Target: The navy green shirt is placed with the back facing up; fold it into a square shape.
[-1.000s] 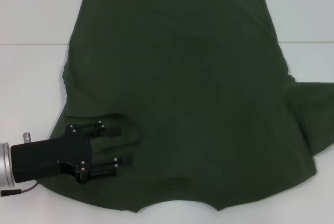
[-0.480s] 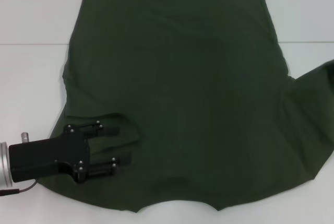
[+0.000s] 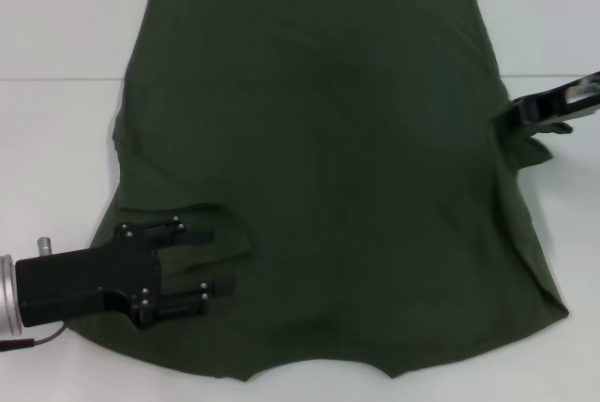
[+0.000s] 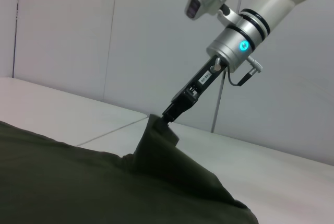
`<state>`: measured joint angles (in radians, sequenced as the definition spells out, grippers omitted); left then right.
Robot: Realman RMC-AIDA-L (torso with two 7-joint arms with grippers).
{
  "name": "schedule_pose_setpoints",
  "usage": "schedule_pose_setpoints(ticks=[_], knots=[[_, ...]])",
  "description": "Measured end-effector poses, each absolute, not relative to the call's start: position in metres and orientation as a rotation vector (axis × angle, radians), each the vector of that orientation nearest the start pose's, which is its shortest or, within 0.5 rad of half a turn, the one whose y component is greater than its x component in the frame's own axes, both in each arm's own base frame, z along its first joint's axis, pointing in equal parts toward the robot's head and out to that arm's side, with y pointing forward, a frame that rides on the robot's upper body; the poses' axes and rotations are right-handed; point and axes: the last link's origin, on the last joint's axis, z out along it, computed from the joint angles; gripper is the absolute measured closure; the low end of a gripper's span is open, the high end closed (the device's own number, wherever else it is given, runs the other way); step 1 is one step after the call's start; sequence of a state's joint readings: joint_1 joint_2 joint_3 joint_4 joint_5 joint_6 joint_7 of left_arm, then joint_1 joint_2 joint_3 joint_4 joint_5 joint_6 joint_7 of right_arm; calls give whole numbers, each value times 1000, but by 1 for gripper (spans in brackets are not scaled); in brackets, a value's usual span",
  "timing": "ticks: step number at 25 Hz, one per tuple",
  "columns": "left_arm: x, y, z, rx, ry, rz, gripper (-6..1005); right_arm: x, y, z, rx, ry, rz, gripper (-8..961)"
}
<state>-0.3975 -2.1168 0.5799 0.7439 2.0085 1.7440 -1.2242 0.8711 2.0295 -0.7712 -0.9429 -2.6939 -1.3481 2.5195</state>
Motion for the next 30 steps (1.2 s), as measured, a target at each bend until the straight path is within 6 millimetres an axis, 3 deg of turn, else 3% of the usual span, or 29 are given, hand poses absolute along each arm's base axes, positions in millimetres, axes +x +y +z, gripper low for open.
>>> schedule_pose_setpoints(ticks=[7,12,15,19,25,30], knots=[[-281,283,13,-2702,-481,-813,274,186,440,31,-2342,1215,-133,811],[-281,283,12,-2704,-483,-812,274,183,439,25,-2365,1204,-138,798],[-281,282,12,-2703,-486,-815,275,182,439,25,-2378,1199,-123,576],[-281,282,12,-2699,-519,-826,276,185,434,26,-2427,1197,-28,485],[-282,284,19,-2656,-795,-891,276,216,404,32,-2554,1114,224,349],[-285,285,40,-2613,-1017,-961,275,250,361,36,-2595,889,511,197]])
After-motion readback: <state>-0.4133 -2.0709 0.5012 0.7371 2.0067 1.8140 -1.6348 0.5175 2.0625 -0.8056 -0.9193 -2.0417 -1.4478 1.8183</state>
